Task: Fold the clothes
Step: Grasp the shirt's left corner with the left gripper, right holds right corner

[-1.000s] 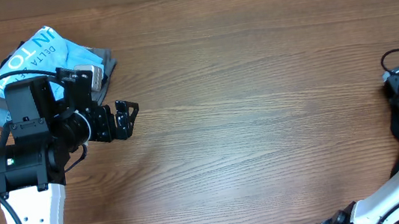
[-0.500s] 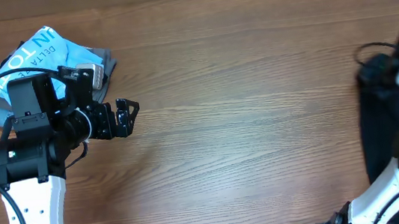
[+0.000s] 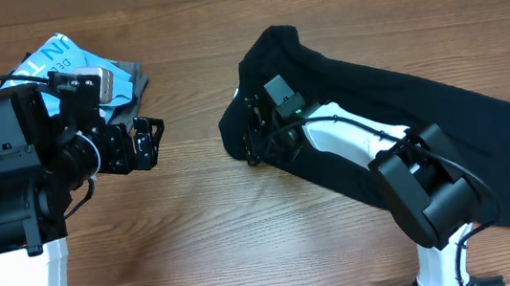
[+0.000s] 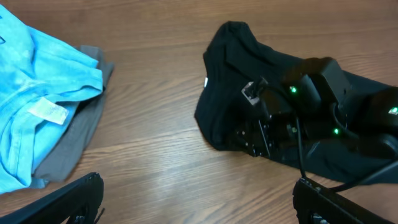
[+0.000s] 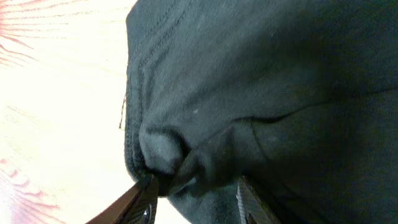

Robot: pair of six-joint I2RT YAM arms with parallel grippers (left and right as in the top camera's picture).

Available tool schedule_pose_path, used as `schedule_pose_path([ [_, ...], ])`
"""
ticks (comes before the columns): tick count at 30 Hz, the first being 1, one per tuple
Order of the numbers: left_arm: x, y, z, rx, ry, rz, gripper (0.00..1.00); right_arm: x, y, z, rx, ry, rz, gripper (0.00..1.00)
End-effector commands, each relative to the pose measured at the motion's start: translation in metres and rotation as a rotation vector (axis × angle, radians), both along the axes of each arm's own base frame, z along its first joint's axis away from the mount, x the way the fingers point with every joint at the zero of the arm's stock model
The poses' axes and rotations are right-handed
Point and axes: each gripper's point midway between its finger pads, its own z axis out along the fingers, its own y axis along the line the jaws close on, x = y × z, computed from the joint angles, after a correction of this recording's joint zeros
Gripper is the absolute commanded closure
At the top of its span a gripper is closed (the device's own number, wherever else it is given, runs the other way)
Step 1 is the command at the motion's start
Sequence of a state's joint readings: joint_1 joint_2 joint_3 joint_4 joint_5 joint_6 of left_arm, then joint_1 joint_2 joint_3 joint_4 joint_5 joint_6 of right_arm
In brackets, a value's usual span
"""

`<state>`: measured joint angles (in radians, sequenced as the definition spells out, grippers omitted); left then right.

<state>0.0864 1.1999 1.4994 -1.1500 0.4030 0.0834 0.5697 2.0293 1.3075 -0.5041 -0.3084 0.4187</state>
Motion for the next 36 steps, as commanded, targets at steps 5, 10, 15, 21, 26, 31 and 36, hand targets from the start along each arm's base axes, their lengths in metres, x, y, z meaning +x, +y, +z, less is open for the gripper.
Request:
schedule_pose_path([
  [5,0.011,-0.024,0.012,-0.097,-0.036,-0.092,0.00,0.066,-0.126,0.153,-0.051,-0.299,-0.312,0.48],
  [10,0.030,-0.065,-0.037,-0.065,0.121,-0.213,0.03,0.049,-0.207,0.221,-0.035,-0.383,-0.492,0.40],
  [15,0.065,-0.120,-0.139,0.074,0.322,-0.322,0.81,0.012,-0.253,0.255,-0.049,-0.407,-0.603,0.29],
  [21,0.107,-0.160,-0.216,0.088,0.332,-0.384,0.96,-0.013,-0.269,0.244,-0.092,-0.313,-0.643,0.25],
  [26,0.124,-0.170,-0.283,0.097,0.382,-0.392,0.96,-0.020,-0.277,0.233,-0.140,-0.265,-0.660,0.22],
  [31,0.125,-0.141,-0.342,0.165,0.501,-0.282,0.96,-0.022,-0.291,0.228,-0.218,-0.265,-0.696,0.19],
  [36,0.129,-0.071,-0.355,0.322,0.583,-0.008,0.96,-0.018,-0.309,0.217,-0.281,-0.238,-0.745,0.19],
])
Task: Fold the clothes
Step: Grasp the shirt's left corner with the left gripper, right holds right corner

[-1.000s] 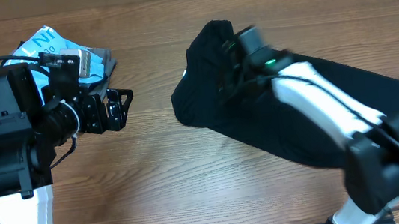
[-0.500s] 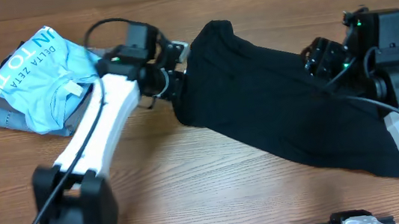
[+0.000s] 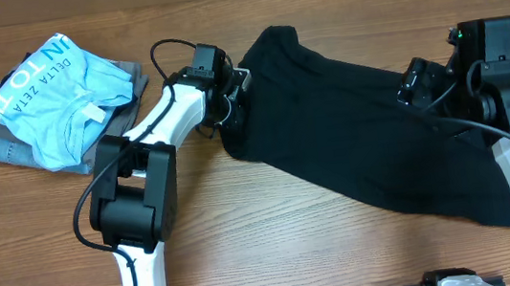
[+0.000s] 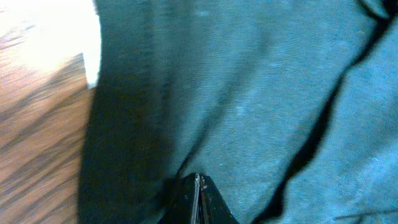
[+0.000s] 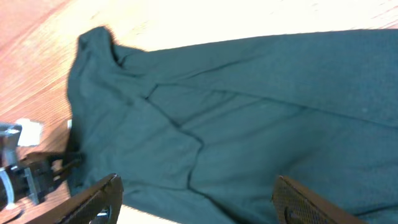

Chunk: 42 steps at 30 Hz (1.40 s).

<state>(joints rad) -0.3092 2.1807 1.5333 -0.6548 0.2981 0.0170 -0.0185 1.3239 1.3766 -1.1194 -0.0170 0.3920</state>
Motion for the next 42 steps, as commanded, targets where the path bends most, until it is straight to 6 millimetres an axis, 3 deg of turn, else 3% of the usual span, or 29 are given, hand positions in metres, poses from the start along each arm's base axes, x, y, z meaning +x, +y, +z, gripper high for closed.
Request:
schedule_pose_path([
  [1,-0.002,0.094,-0.042,0.318,0.083,0.244,0.96,0.007,-0.024,-0.008,-0.051,0.028,-0.072,0.20],
  [2,-0.005,0.120,-0.041,0.381,0.099,0.282,0.96,0.010,-0.029,-0.016,-0.049,0.053,-0.089,0.20],
  [5,-0.013,0.159,-0.037,0.431,0.157,0.347,0.96,0.016,-0.042,-0.041,-0.043,0.132,-0.123,0.22],
  [7,-0.018,0.170,-0.030,0.389,0.193,0.379,0.96,0.018,-0.048,-0.062,-0.038,0.198,-0.138,0.27],
  [9,-0.020,0.175,-0.006,0.342,0.187,0.376,0.96,0.019,-0.050,-0.097,-0.031,0.312,-0.139,0.27],
  [12,-0.016,0.174,0.026,0.328,0.123,0.366,0.96,0.013,-0.045,-0.133,-0.004,0.426,-0.128,0.30],
  [13,-0.014,0.171,0.050,0.309,0.071,0.360,0.96,0.010,-0.040,-0.150,0.025,0.477,-0.117,0.34],
  [15,-0.012,0.170,0.077,0.293,0.010,0.368,0.96,0.007,-0.032,-0.166,0.071,0.530,-0.104,0.39],
  [18,-0.016,0.170,0.121,0.269,-0.079,0.380,0.96,0.002,-0.028,-0.178,0.098,0.579,-0.098,0.39],
  [22,-0.032,0.170,0.180,0.234,-0.193,0.393,0.95,-0.009,-0.034,-0.192,0.066,0.633,-0.112,0.31],
  [25,-0.042,0.165,0.203,0.195,-0.232,0.388,0.93,-0.017,-0.037,-0.207,0.070,0.641,-0.151,0.32],
  [28,-0.048,0.163,0.214,0.176,-0.251,0.386,0.92,-0.024,-0.041,-0.221,0.086,0.646,-0.208,0.34],
  [33,-0.051,0.162,0.212,0.177,-0.233,0.383,0.91,-0.023,-0.049,-0.232,0.100,0.615,-0.259,0.43],
  [36,-0.052,0.162,0.211,0.178,-0.229,0.382,0.91,-0.020,-0.050,-0.233,0.101,0.599,-0.265,0.57],
  [42,-0.052,0.162,0.211,0.178,-0.229,0.382,0.90,-0.011,-0.052,-0.225,0.099,0.577,-0.264,0.78],
])
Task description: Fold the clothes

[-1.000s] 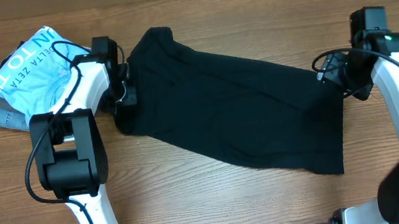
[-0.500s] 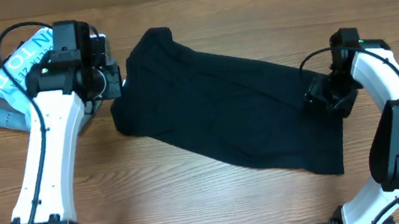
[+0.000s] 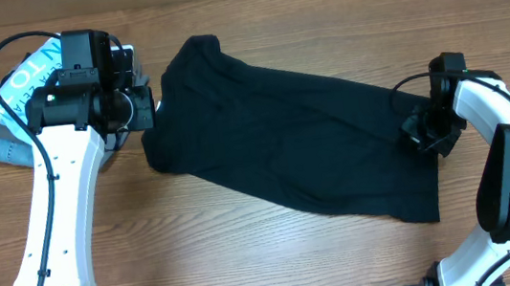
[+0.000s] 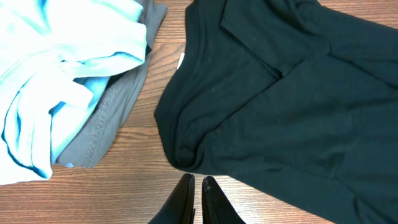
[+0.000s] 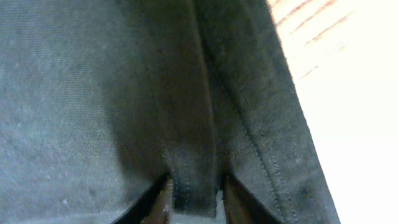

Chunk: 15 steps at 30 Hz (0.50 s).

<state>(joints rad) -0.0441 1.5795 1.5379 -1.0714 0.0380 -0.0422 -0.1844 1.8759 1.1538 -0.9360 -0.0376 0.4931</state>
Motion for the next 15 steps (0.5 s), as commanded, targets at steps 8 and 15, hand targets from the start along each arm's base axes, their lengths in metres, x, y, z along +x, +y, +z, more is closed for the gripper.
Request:
schedule_pose_path([
  [8,-0.001,-0.005,0.004,-0.005,-0.011,-0.030,0.89,0.033,-0.009,0.046,-0.023,-0.069,0.027,0.96],
  [15,-0.002,-0.011,0.005,-0.035,-0.010,-0.046,0.89,0.136,-0.054,0.128,-0.154,-0.473,-0.083,0.96],
])
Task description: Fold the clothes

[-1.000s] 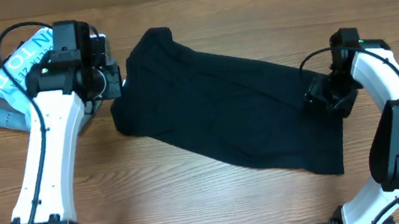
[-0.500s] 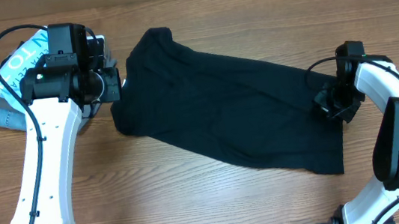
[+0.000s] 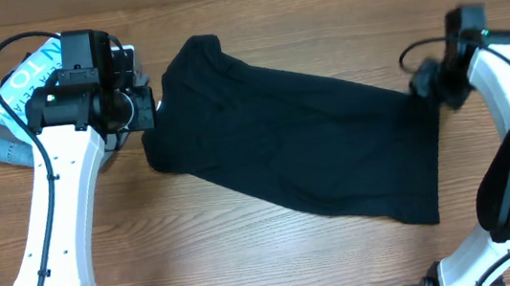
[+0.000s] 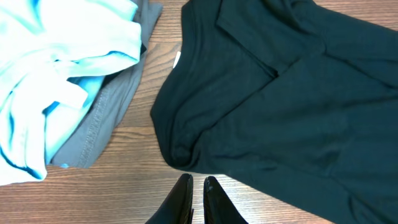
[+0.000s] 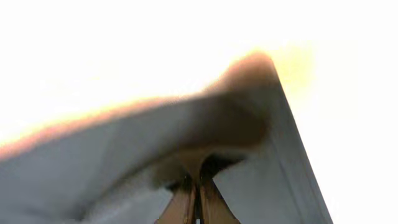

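A black garment (image 3: 294, 143) lies spread slantwise across the wooden table (image 3: 249, 259), from the far left to the near right. Its collar end with a white tag (image 4: 178, 59) shows in the left wrist view. My left gripper (image 3: 144, 112) hangs beside that end, above bare wood just off the cloth's near-left corner (image 4: 180, 152). It is shut (image 4: 198, 186) with nothing in it. My right gripper (image 3: 426, 80) is shut on the garment's far right corner, the fabric (image 5: 124, 155) pinched between its fingertips (image 5: 198, 186). That view is washed out by glare.
At the far left of the table a light blue printed shirt (image 3: 21, 78) lies on a grey garment (image 4: 106, 112), close to the black one's collar end. Bare wood lies along the near side.
My right gripper has moved from the garment's right hem, mid-way down, toward the far side, and now holds the far right corner. The left arm has stayed put.
First my right gripper was on the garment's left end while the left arm hung near the blue shirt. Then the left gripper was at that end and the right arm stood over the right part. Later the garment lay further left, with the right gripper on its hem, now at the corner.
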Robot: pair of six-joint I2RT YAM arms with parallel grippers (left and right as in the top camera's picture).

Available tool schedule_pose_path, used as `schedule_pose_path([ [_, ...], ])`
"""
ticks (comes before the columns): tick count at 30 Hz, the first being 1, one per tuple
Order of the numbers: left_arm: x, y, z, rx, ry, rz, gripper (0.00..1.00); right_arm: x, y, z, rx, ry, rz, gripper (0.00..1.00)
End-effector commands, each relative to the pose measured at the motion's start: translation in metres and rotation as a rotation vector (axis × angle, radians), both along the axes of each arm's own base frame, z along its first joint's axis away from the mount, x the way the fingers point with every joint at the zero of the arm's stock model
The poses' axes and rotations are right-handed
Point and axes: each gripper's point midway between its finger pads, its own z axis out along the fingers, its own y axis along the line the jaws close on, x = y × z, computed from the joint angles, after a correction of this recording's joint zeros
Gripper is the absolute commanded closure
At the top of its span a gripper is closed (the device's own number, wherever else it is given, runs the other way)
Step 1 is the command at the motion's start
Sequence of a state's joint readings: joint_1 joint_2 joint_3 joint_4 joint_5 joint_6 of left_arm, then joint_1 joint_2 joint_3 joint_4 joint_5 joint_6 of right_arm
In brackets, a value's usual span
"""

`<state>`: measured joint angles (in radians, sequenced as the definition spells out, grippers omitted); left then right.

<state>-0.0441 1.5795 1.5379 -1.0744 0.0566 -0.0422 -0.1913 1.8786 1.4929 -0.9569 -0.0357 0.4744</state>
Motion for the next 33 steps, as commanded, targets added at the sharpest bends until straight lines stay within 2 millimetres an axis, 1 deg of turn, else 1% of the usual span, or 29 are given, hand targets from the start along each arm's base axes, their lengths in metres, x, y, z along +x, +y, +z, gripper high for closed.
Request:
schedule_pose_path([
  [1,-0.001,-0.008,0.005,-0.019,-0.014,-0.039,0.89,0.045,-0.044,0.045,-0.097,-0.222,-0.159,0.96],
  [2,-0.001,-0.009,0.005,-0.019,-0.014,-0.041,0.88,0.057,-0.060,0.054,-0.117,-0.291,-0.221,0.96],
  [3,-0.001,-0.009,0.005,-0.019,-0.014,-0.043,0.88,0.063,-0.069,0.058,-0.129,-0.328,-0.247,0.96],
  [4,-0.002,-0.011,0.005,-0.019,-0.012,-0.047,0.88,0.072,-0.082,0.065,-0.133,-0.383,-0.280,0.93],
  [5,-0.002,-0.012,0.004,-0.019,-0.010,-0.050,0.88,0.075,-0.086,0.066,-0.132,-0.402,-0.293,0.67],
  [6,-0.004,-0.014,0.004,-0.019,-0.005,-0.056,0.88,0.079,-0.092,0.069,-0.135,-0.425,-0.297,0.19],
  [7,-0.005,-0.016,0.003,-0.018,0.001,-0.060,0.88,0.078,-0.094,0.069,-0.140,-0.426,-0.294,0.08],
  [9,-0.006,-0.018,0.003,-0.018,0.005,-0.067,0.85,0.076,-0.095,0.068,-0.155,-0.414,-0.261,0.02],
  [10,-0.006,-0.019,0.003,-0.018,0.005,-0.068,0.83,0.074,-0.094,0.066,-0.164,-0.400,-0.235,0.00],
  [12,-0.006,-0.021,0.003,-0.018,0.004,-0.075,0.78,0.067,-0.092,0.059,-0.171,-0.353,-0.200,0.00],
  [15,-0.005,-0.026,0.002,-0.016,0.002,-0.091,0.74,0.052,-0.081,0.046,-0.134,-0.271,-0.154,0.00],
  [19,-0.008,-0.047,-0.005,-0.026,0.023,-0.197,0.71,0.027,-0.052,0.029,-0.006,-0.151,-0.079,0.00],
  [21,-0.011,-0.053,-0.013,-0.008,0.054,-0.227,0.71,0.019,-0.039,0.027,0.046,-0.125,-0.022,0.05],
  [23,-0.015,-0.055,-0.022,-0.008,0.094,-0.231,0.71,0.008,-0.025,0.034,0.102,-0.104,0.018,0.06],
  [24,-0.020,-0.054,-0.029,-0.009,0.135,-0.224,0.72,-0.002,-0.019,0.042,0.120,-0.091,0.021,0.05],
  [26,-0.026,-0.053,-0.037,-0.010,0.186,-0.213,0.72,-0.013,-0.015,0.052,0.126,-0.080,0.021,0.05],
  [29,-0.037,-0.050,-0.055,-0.010,0.267,-0.197,0.69,-0.039,-0.007,0.073,0.135,-0.053,0.018,0.04],
  [31,-0.042,-0.051,-0.073,-0.016,0.309,-0.198,0.67,-0.060,-0.001,0.082,0.148,-0.013,0.015,0.03],
  [33,-0.042,-0.052,-0.091,-0.021,0.323,-0.200,0.65,-0.077,0.005,0.082,0.166,0.043,0.011,0.02],
])
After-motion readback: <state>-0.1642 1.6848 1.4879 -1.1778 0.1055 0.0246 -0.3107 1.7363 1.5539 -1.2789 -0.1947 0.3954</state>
